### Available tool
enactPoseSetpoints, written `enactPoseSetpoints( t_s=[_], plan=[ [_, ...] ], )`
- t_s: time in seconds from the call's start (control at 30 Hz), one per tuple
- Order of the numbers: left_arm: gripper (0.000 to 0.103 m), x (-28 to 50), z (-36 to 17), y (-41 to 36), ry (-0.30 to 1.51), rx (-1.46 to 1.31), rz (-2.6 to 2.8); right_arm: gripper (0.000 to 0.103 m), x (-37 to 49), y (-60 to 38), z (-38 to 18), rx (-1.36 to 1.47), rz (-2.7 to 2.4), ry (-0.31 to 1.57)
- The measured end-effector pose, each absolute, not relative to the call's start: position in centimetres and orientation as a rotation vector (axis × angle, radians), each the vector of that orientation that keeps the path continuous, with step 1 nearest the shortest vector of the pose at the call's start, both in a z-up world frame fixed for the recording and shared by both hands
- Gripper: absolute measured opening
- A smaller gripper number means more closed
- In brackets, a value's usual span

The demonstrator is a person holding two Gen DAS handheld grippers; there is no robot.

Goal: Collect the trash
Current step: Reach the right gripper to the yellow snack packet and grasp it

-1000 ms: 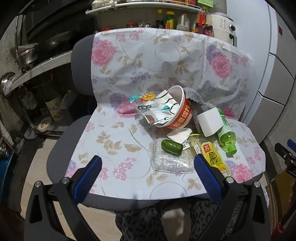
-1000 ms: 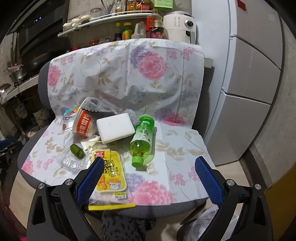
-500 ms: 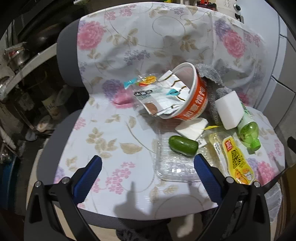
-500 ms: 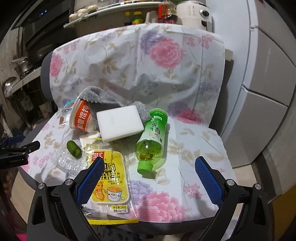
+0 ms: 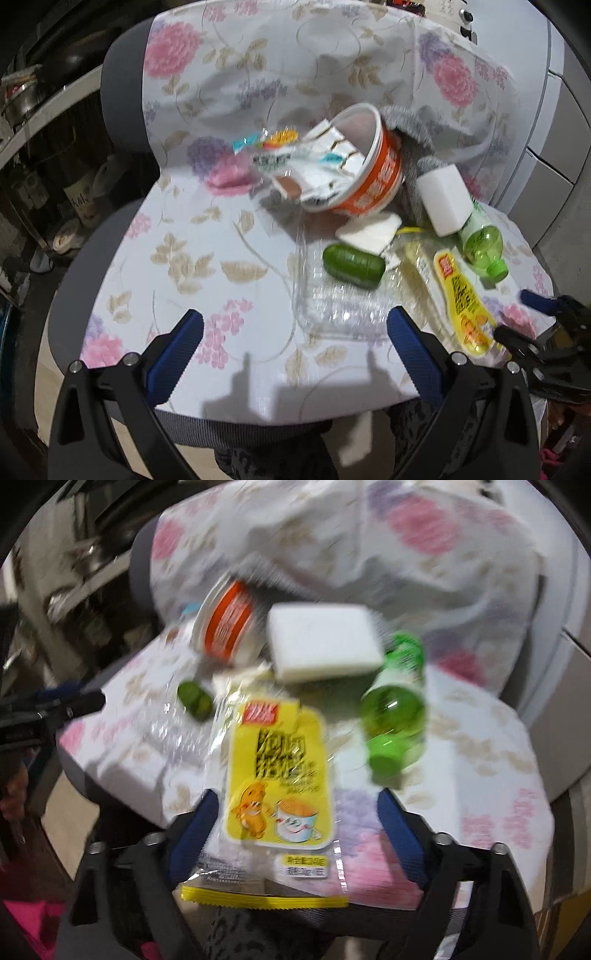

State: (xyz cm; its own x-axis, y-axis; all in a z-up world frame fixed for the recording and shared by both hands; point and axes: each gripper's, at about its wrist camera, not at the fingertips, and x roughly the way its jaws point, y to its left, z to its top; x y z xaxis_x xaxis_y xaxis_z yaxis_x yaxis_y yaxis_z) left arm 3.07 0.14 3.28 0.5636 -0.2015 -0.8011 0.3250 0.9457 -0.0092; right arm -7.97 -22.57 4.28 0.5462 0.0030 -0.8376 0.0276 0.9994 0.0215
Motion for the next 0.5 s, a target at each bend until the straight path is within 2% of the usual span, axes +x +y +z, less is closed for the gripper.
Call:
enactPoseSetpoints(
  t_s=[0.2, 0.27, 0.33, 0.5],
  plan=[
    [0.097, 3.0, 2.1, 1.0, 0.946, 0.128, -0.321, 0.072, -6.6, -23.6, 2.1, 0.105, 0.002, 1.0],
    [0.097, 3.0, 1.9, 1.0, 0.949, 0.119, -0.329, 0.084, -6.2, -23.2, 1.1, 0.11, 0.026, 1.007],
    [0.097, 2.9, 1.8, 0.8, 0.95, 0.12, -0.334, 0.089, -6.0, -22.3, 0.4, 0.054, 0.04, 0.984],
    [0.097, 2.5, 1.7, 0.4, 0.952, 0.133, -0.34, 0.09, -5.5, -21.3, 0.0, 0.032, 0.083, 0.943]
  ],
)
